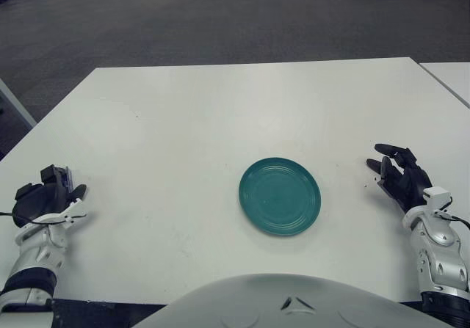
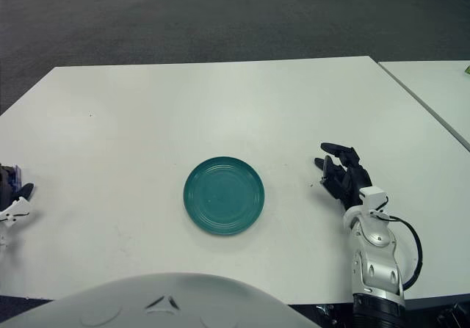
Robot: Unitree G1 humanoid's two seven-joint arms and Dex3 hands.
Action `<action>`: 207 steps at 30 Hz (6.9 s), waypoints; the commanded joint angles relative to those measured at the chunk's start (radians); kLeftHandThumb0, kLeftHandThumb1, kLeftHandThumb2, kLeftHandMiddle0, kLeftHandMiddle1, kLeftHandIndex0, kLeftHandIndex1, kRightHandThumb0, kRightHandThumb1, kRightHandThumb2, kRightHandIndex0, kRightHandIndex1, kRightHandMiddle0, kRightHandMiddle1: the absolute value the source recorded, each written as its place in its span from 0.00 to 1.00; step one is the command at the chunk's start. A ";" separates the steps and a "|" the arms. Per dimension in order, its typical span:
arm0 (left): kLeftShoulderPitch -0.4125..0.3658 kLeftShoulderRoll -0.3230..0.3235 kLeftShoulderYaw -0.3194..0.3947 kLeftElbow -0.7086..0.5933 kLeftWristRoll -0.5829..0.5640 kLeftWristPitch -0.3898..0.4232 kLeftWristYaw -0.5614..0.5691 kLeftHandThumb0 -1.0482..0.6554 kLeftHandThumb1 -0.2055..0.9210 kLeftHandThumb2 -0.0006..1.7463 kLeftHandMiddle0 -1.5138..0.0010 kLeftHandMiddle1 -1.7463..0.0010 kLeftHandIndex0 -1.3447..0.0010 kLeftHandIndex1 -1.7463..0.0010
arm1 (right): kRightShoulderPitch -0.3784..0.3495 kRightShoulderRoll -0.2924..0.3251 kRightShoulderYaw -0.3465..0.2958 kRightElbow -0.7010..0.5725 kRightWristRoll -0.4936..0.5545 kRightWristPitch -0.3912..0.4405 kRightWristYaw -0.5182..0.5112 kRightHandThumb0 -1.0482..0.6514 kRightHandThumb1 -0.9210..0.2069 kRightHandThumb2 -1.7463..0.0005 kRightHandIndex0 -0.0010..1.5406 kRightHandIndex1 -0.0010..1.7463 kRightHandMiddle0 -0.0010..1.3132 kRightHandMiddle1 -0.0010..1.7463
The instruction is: Put the gum into the plate.
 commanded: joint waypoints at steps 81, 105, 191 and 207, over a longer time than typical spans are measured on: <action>-0.005 -0.117 -0.337 -0.738 0.090 0.077 -0.446 0.21 1.00 0.36 0.71 0.48 0.91 0.22 | 0.030 0.054 0.033 -0.031 0.009 0.013 -0.001 0.13 0.00 0.51 0.17 0.36 0.00 0.61; -0.103 -0.225 -0.503 -0.764 0.284 0.090 -0.477 0.19 1.00 0.39 0.71 0.37 0.92 0.19 | 0.054 0.077 0.040 -0.032 0.002 -0.006 -0.018 0.13 0.00 0.52 0.18 0.37 0.02 0.64; -0.175 0.101 -0.660 -0.546 0.654 -0.529 0.188 0.40 0.96 0.33 0.70 0.00 0.83 0.00 | 0.051 0.057 0.027 -0.024 0.003 0.007 -0.013 0.14 0.00 0.53 0.15 0.30 0.00 0.58; 0.010 -0.106 -0.402 -0.869 0.379 -0.289 0.170 0.10 1.00 0.26 0.87 0.41 0.99 0.24 | 0.047 0.063 0.031 -0.017 0.002 -0.001 -0.014 0.14 0.00 0.54 0.16 0.30 0.00 0.58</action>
